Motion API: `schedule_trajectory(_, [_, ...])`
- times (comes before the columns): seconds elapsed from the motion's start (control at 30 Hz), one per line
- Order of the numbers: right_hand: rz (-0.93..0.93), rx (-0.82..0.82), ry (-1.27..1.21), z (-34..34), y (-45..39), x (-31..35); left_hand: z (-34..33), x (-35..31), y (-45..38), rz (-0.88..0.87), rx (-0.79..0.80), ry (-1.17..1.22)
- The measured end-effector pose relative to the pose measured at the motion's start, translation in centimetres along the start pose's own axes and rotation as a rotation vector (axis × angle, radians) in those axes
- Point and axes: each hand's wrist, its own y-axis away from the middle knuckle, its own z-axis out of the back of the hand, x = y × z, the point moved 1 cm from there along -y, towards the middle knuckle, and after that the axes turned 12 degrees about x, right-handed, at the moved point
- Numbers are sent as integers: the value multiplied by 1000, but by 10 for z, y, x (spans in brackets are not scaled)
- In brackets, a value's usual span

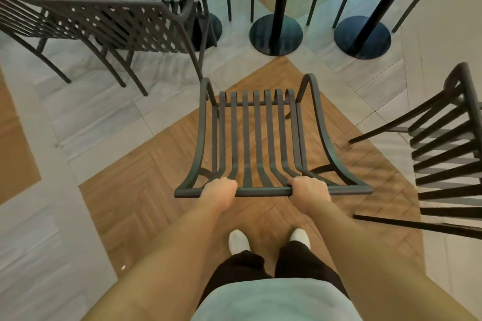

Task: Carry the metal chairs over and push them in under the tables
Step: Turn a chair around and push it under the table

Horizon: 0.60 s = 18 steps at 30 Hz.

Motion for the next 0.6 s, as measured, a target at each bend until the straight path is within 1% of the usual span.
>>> schedule_trajectory(0.13, [-14,-2,-3,19,-19,5,27,12,-19,-10,11,-21])
schedule_trajectory(0.33, [-16,7,58,67,-65,-11,86,12,-60,-6,-1,-31])
schedule_trajectory(0.47, [4,10,57,104,-98,-24,127,11,-90,39,-10,3])
schedule_trajectory(0.6, [40,4,43,144,-130,-39,164,11,-120,84,-59,39])
